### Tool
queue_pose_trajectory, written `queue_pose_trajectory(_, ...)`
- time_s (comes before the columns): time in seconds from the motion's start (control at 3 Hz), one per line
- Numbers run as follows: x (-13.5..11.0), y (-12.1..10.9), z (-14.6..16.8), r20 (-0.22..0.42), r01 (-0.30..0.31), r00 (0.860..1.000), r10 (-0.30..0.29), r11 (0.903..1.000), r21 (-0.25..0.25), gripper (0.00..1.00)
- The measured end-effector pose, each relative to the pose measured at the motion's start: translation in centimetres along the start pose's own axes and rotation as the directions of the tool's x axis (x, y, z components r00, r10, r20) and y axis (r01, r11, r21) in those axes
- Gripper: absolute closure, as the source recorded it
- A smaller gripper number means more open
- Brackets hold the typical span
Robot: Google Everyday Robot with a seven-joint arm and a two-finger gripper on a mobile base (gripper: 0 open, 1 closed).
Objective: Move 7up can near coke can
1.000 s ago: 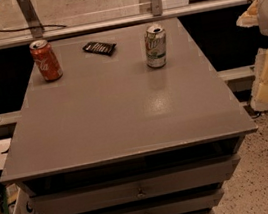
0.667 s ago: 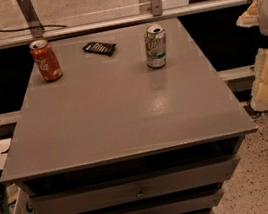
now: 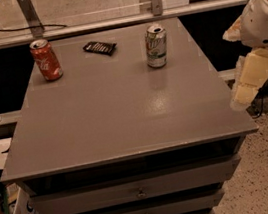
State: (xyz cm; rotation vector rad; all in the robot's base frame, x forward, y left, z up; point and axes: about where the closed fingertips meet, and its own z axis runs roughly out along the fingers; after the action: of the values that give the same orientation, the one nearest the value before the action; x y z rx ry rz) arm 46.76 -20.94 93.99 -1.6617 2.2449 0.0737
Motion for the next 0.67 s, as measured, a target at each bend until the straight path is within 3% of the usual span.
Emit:
queue_pose_trajectory(0.33, -0.7, -1.8, 3.4, 0.07, -0.065, 0.995, 0.066, 0.9977, -0.017, 0.0)
queue_pose_trajectory(0.67, -2.7, -5.1, 6.2, 0.151, -0.129, 0.981, 0.125, 0.9915, 0.018, 0.0)
